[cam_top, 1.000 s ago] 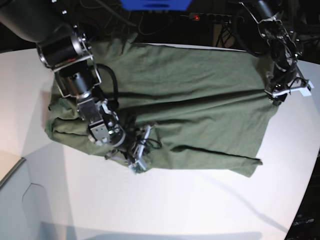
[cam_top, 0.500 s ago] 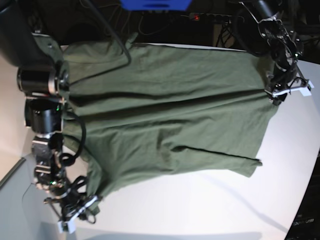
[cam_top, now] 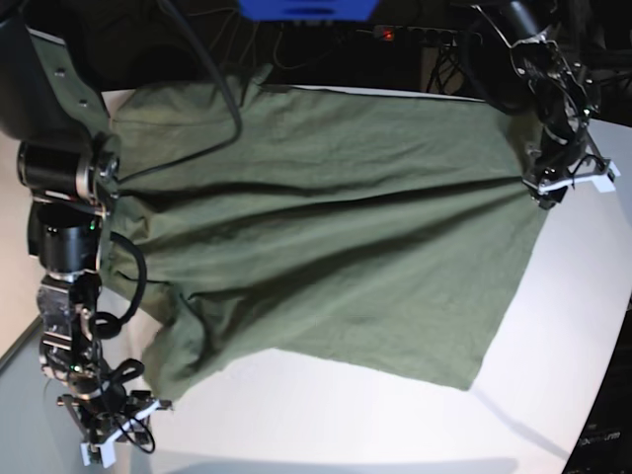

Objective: Layout the t-shirt on the table in an organized manner, then fold the t-shirt properly

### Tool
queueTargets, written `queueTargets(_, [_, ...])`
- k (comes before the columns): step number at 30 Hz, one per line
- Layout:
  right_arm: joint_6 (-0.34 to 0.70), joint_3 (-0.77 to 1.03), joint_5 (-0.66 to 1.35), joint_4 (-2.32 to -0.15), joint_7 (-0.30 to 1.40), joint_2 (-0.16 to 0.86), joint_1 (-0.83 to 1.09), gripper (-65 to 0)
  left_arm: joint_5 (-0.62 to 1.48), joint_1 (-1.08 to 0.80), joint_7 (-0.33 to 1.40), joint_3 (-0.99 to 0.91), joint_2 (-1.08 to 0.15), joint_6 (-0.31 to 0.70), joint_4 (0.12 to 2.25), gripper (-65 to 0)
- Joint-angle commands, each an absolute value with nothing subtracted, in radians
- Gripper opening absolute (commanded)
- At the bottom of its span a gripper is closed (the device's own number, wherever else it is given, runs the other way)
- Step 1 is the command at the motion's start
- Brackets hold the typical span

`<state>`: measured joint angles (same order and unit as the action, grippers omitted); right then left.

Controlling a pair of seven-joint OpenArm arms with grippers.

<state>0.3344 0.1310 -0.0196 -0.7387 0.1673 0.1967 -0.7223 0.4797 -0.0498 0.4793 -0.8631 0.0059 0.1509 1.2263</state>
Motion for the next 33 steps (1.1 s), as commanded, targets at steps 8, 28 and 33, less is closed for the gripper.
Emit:
queueTargets(8, [0.328,0.136,-0.005,-0.769,0.145,0.205,-0.72,-25.1,0.484,-0.008,0.581,-0.866,0.001,0.154,1.449,-22.2])
queueTargets(28, [0.328,0.139,-0.005,-1.386,0.147,0.143,-0.085,-65.0,0.475,0.446,0.568,-0.309,-0.239,0.143,0.673,-41.4])
queueTargets(33, [0.328,0.139,-0.005,-1.492,0.147,0.134,0.028,-65.0,0.475,0.529,0.383,-0.168,-0.278,0.142,0.438,-65.0])
